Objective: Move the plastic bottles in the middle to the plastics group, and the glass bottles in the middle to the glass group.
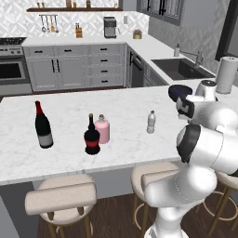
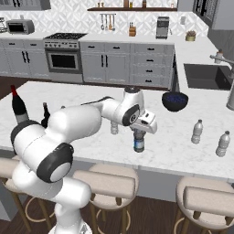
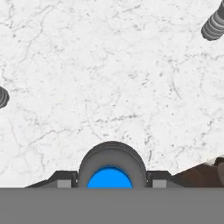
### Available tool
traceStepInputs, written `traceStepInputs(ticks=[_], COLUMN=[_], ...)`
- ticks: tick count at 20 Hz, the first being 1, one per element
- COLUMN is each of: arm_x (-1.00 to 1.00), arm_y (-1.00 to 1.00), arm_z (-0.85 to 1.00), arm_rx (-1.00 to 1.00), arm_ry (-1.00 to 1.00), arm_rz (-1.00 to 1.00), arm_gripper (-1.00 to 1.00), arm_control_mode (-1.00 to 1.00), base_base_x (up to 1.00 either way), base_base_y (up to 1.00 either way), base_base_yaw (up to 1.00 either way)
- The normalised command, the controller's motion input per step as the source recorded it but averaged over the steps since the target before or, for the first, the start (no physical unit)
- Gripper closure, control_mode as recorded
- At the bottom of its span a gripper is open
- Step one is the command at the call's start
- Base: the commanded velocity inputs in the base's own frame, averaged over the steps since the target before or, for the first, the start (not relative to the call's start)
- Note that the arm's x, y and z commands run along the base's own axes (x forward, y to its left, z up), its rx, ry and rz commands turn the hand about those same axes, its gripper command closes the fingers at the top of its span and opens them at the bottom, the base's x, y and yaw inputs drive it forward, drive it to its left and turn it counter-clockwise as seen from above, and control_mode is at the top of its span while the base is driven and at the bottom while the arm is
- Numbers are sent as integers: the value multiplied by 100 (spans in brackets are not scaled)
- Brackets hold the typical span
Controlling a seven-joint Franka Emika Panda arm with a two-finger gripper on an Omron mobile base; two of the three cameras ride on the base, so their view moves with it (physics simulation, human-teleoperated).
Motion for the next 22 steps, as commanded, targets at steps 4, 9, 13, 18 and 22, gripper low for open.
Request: traceStepInputs(ticks=[4, 9, 13, 18, 22], arm_x=[-7, -2, -2, -16, -13], arm_y=[-88, -99, -93, -82, -46], arm_z=[9, 22, 27, 8, -31], arm_rx=[-2, -1, 0, 0, 0], arm_ry=[0, -1, -4, -13, -10], arm_rz=[-15, -14, -11, -7, -1], arm_gripper=[100, 100, 100, 100, 100], arm_control_mode=[-100, -100, -100, -100, -100], base_base_x=[0, 0, 0, 0, 0], base_base_y=[0, 0, 0, 0, 0], base_base_yaw=[0, 0, 0, 0, 0])
